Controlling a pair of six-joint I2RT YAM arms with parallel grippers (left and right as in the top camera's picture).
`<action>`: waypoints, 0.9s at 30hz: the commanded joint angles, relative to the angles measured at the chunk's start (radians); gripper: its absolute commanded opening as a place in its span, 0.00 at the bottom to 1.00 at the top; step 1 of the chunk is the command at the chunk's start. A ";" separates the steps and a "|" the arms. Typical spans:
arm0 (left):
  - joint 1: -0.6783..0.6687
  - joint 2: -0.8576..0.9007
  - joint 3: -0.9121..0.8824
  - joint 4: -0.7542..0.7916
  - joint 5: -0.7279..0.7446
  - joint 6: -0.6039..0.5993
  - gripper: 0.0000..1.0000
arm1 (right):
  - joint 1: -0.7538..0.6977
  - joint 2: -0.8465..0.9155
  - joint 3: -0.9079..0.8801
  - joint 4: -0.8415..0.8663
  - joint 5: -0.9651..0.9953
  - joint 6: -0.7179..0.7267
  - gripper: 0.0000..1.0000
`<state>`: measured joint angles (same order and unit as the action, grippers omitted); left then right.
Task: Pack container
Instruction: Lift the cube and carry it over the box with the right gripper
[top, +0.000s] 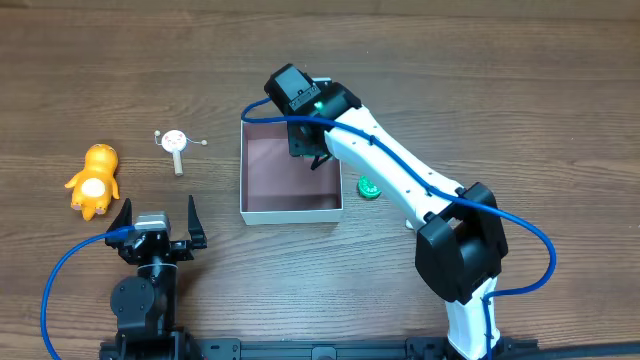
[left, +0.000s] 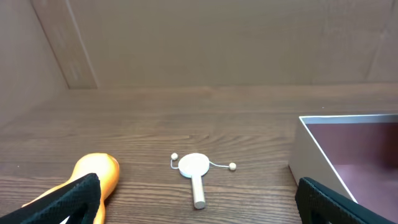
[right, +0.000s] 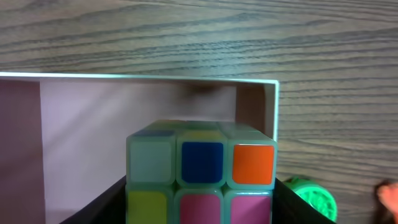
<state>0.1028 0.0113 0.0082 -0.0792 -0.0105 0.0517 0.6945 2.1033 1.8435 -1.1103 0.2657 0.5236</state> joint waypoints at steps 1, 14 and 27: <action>0.002 -0.006 -0.003 0.002 0.014 -0.006 1.00 | 0.002 -0.016 -0.014 0.029 0.003 -0.009 0.56; 0.002 -0.006 -0.003 0.002 0.014 -0.006 1.00 | 0.001 -0.016 -0.024 0.058 0.015 -0.016 0.65; 0.002 -0.006 -0.003 0.002 0.014 -0.006 1.00 | 0.006 -0.016 0.023 0.054 -0.114 -0.054 0.65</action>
<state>0.1028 0.0113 0.0082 -0.0792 -0.0105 0.0517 0.6945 2.1033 1.8271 -1.0660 0.2428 0.4892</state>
